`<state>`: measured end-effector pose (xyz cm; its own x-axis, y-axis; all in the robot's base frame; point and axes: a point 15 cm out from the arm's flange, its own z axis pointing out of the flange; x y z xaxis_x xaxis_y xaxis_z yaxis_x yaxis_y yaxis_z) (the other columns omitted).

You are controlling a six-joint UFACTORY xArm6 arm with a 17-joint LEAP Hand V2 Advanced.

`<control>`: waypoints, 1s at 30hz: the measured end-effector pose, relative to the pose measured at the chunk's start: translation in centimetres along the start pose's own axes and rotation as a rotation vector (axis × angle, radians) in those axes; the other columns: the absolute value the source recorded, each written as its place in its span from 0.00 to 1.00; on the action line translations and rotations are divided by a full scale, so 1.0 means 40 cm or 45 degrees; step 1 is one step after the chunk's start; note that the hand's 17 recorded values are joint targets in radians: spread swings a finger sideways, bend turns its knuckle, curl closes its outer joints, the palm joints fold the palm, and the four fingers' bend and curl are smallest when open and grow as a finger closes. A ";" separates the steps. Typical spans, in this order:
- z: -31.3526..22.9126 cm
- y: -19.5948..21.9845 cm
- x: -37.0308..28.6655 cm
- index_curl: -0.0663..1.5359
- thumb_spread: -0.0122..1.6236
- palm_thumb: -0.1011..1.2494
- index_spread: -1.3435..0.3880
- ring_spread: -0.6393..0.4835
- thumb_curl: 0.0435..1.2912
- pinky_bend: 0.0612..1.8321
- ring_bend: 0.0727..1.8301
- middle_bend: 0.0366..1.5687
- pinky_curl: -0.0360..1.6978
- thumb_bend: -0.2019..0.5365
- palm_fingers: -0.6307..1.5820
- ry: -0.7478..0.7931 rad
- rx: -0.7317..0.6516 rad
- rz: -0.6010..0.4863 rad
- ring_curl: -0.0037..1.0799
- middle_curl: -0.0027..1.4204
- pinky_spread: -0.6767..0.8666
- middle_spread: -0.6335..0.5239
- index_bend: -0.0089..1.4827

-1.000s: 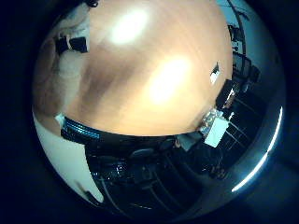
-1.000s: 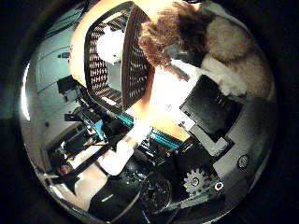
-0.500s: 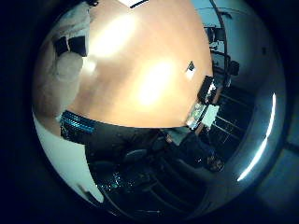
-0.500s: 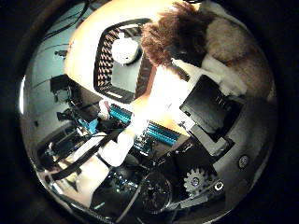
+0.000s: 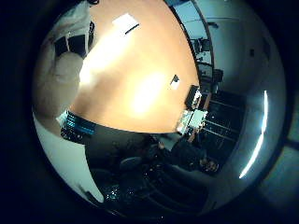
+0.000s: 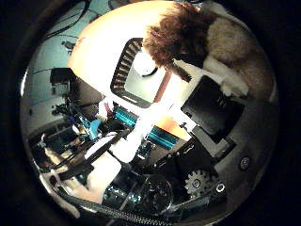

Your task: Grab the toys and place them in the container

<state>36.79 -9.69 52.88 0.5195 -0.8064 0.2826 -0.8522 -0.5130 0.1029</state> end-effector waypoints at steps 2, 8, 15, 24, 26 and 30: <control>-0.022 -0.018 -0.031 0.59 0.68 0.82 0.61 0.38 0.34 0.63 0.74 0.75 0.52 0.25 0.78 0.009 0.023 -0.014 0.64 0.64 0.27 0.37 0.68; -0.073 -0.086 -0.121 0.60 0.68 0.82 0.61 0.37 0.34 0.64 0.74 0.74 0.52 0.25 0.78 0.023 0.103 -0.054 0.64 0.64 0.27 0.37 0.68; -0.121 -0.171 -0.221 0.60 0.68 0.82 0.61 0.37 0.35 0.64 0.74 0.74 0.52 0.25 0.78 -0.048 0.258 -0.089 0.64 0.65 0.27 0.37 0.67; -0.137 -0.267 -0.317 0.60 0.68 0.83 0.61 0.37 0.35 0.64 0.74 0.74 0.52 0.25 0.78 -0.225 0.388 -0.116 0.64 0.65 0.27 0.37 0.68; -0.148 -0.291 -0.314 0.60 0.68 0.83 0.61 0.37 0.35 0.64 0.74 0.74 0.52 0.26 0.78 -0.221 0.437 -0.100 0.64 0.65 0.27 0.37 0.68; -0.098 -0.331 -0.327 0.60 0.68 0.84 0.61 0.37 0.35 0.64 0.74 0.74 0.53 0.25 0.78 -0.241 0.435 -0.066 0.64 0.65 0.28 0.37 0.68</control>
<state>41.04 8.80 51.54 0.5910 -0.8003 0.1014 -0.7712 -0.5974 -0.2201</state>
